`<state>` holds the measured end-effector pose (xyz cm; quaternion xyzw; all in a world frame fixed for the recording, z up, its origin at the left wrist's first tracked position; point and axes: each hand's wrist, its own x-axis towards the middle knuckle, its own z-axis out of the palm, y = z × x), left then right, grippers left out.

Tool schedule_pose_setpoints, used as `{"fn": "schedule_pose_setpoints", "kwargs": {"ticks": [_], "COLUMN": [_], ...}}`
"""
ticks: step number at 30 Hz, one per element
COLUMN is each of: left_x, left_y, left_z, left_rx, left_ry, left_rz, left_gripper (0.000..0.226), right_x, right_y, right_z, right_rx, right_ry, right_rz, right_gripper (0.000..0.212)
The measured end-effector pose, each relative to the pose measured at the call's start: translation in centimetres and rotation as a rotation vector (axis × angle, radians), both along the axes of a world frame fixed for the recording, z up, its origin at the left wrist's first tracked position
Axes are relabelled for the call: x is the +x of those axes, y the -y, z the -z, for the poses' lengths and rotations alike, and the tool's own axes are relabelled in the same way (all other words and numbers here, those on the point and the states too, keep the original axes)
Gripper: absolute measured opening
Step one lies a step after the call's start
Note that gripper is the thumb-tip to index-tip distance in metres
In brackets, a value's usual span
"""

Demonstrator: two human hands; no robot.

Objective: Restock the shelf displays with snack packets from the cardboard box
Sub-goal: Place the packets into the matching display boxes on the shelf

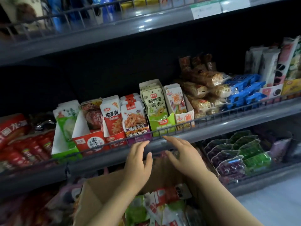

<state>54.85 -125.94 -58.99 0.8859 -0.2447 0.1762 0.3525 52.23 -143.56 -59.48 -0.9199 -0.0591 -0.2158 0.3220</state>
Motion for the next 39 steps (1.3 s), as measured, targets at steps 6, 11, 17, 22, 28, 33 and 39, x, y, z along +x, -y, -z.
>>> {"fn": "schedule_pose_setpoints", "kwargs": {"ticks": [6,11,17,22,28,33,39], "left_x": [-2.4,-3.3,-4.2,-4.3,-4.2,-4.4,-4.7], "left_y": [-3.4,-4.9,-5.4,-5.9,-7.0,-7.1,-6.7], "left_z": [4.5,8.4,11.7,13.8,16.1,16.7,16.9], "left_rx": [0.034,0.117,0.23,0.301,0.419,0.408,0.341], "left_ry": [-0.193,-0.366,-0.548,-0.703,-0.869,-0.954,-0.97], "left_rz": [-0.065,-0.08,-0.074,-0.021,0.023,0.015,-0.012], "left_gripper": [0.038,0.038,0.042,0.034,0.029,0.02,0.016], "right_x": [-1.3,-1.6,-1.4,-1.4,-1.6,-1.5,-1.7], "right_y": [-2.5,-4.1,-4.5,-4.2,-4.8,-4.7,-4.8], "right_z": [2.6,4.6,7.0,8.8,11.1,11.9,12.1], "right_rx": [-0.112,-0.228,-0.373,-0.483,-0.543,-0.584,-0.533], "right_ry": [-0.185,-0.375,-0.575,-0.744,-0.931,-1.055,-1.095], "right_rz": [-0.096,-0.184,-0.292,-0.399,-0.518,-0.545,-0.53], "right_gripper": [0.049,0.05,0.043,0.05,0.053,0.062,0.062]}}
